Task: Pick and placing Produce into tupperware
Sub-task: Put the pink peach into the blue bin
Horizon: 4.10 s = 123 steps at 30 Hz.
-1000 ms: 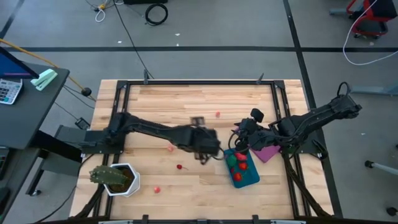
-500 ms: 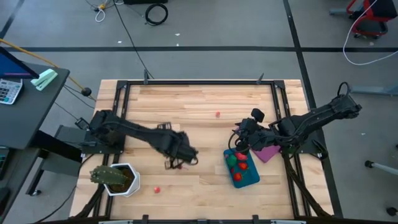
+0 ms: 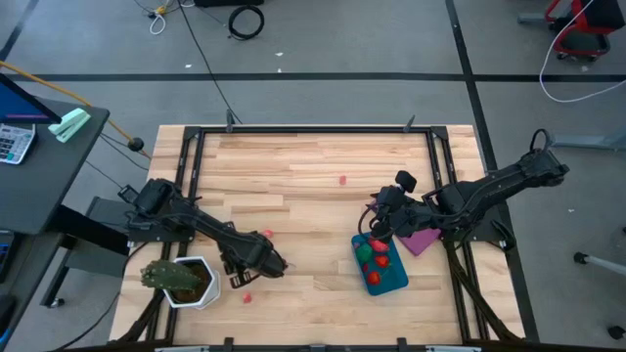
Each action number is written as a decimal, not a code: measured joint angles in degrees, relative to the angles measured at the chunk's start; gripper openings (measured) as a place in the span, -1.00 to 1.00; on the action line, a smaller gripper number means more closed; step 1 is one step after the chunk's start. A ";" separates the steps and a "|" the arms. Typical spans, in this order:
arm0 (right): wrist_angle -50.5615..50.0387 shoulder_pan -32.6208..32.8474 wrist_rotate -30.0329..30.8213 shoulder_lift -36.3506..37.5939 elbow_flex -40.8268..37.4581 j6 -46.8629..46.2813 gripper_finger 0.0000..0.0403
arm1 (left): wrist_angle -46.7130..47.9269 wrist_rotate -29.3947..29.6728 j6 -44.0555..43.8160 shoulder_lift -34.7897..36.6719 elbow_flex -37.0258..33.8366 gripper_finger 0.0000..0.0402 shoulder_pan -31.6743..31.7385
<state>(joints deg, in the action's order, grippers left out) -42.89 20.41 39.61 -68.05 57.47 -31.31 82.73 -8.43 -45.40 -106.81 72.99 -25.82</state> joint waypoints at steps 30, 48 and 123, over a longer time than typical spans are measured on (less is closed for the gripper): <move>0.28 -0.05 2.58 0.00 0.00 7.17 -0.28 | -30.53 0.91 -5.98 -0.04 0.44 -0.08 -11.94; 0.26 -0.01 1.62 0.00 0.00 -0.46 -0.28 | -32.48 1.81 -15.88 -0.04 0.44 -0.12 -12.79; 0.27 -0.03 1.03 0.00 0.00 -0.04 -0.28 | -40.80 5.91 -15.76 -0.01 -7.64 -0.45 -12.15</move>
<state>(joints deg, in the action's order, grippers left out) -42.62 20.38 40.64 -68.05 57.47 -31.35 41.93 -2.52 -61.16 -106.83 65.34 -37.96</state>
